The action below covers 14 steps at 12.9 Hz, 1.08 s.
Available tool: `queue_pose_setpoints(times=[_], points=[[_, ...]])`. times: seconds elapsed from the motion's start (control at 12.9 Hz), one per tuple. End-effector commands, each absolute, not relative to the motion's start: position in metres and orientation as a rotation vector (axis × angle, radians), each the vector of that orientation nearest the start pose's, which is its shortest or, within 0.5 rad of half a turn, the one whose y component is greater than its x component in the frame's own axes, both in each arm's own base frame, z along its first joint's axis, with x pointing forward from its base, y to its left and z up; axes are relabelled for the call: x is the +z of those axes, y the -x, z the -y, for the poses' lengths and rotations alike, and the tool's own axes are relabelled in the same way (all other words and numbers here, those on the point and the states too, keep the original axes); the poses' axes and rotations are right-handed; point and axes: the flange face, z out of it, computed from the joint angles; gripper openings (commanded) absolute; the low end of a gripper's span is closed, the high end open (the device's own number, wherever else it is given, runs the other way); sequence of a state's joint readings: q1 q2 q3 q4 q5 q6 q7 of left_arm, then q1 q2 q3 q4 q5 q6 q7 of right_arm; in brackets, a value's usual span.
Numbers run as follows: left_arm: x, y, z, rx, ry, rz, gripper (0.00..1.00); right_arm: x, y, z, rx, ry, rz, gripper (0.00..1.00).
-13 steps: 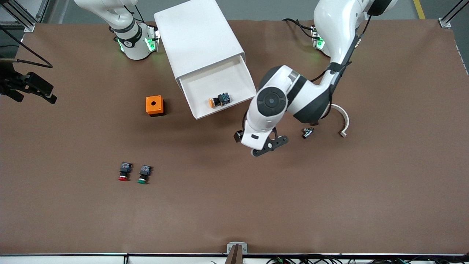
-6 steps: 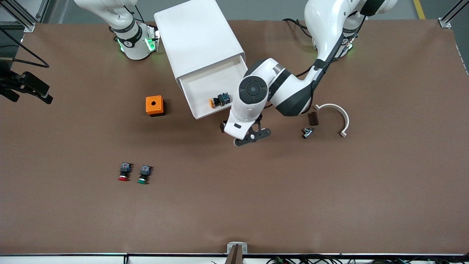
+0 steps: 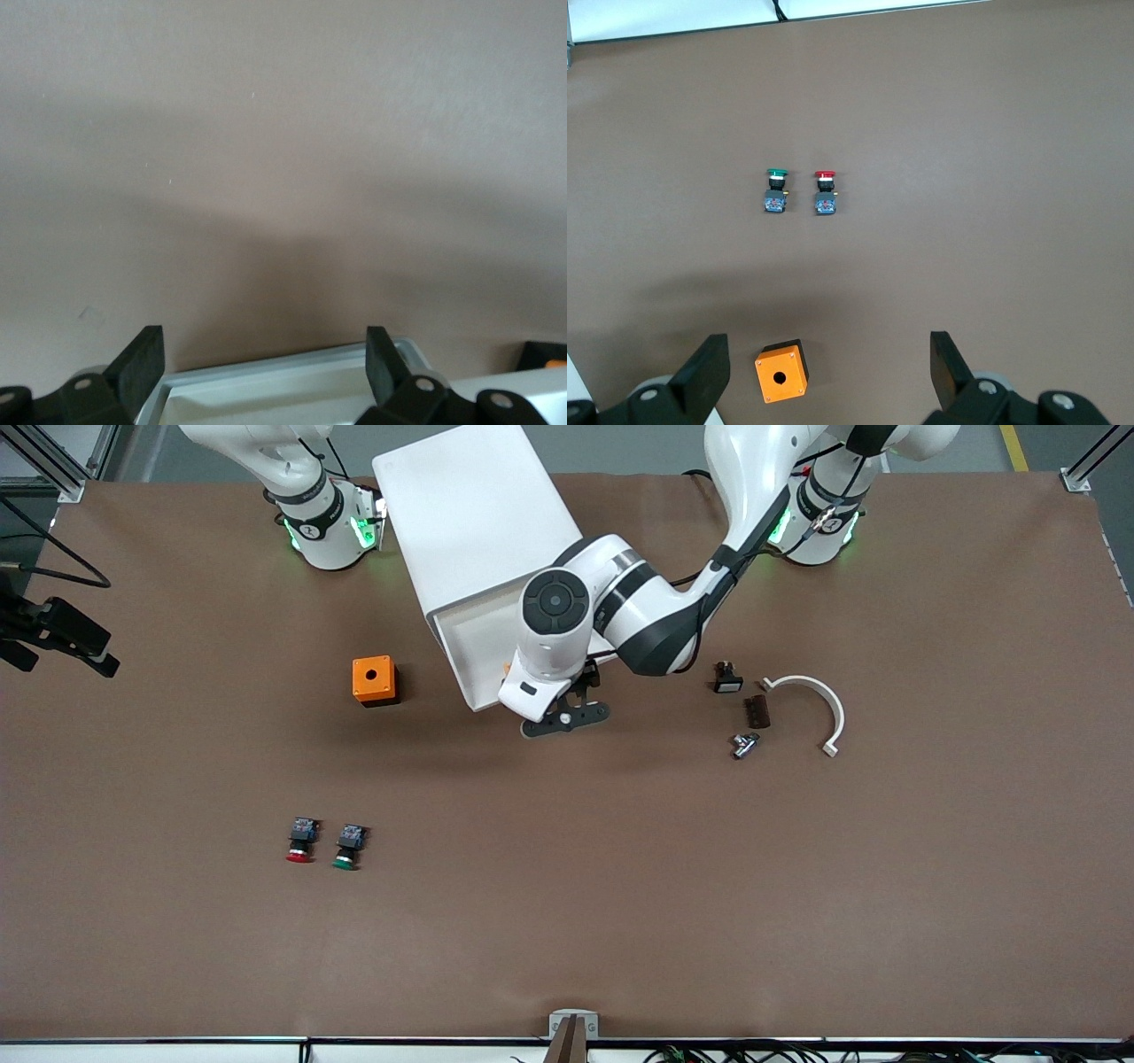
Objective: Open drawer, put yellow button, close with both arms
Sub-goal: 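Move the left gripper to the drawer front and push it inward, then push the drawer fully closed with the left gripper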
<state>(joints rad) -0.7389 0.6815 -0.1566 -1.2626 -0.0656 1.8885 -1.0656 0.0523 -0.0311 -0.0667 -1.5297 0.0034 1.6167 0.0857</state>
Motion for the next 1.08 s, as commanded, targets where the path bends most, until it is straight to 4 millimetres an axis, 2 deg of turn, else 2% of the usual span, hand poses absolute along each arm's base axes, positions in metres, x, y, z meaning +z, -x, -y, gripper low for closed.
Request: queue_pose_setpoints(times=[0.0, 0.23, 0.39, 0.46, 1.0], points=[[0.354, -0.448, 0.567, 0.357, 3.103, 0.376, 1.00, 0.674, -0.548, 0.016, -0.208, 3.118, -0.191, 1.00], [0.356, -0.424, 0.584, 0.515, 3.108, 0.424, 1.00, 0.674, -0.549, 0.016, -0.213, 3.116, -0.189, 1.00], [0.347, -0.413, 0.593, 0.652, 3.106, 0.456, 1.00, 0.674, -0.549, 0.016, -0.213, 3.116, -0.189, 1.00], [0.344, -0.398, 0.604, 0.705, 3.103, 0.439, 1.00, 0.674, -0.549, 0.016, -0.213, 3.116, -0.189, 1.00], [0.337, -0.366, 0.623, 0.777, 3.072, 0.442, 1.00, 0.674, -0.552, 0.017, -0.236, 3.110, -0.196, 1.00]])
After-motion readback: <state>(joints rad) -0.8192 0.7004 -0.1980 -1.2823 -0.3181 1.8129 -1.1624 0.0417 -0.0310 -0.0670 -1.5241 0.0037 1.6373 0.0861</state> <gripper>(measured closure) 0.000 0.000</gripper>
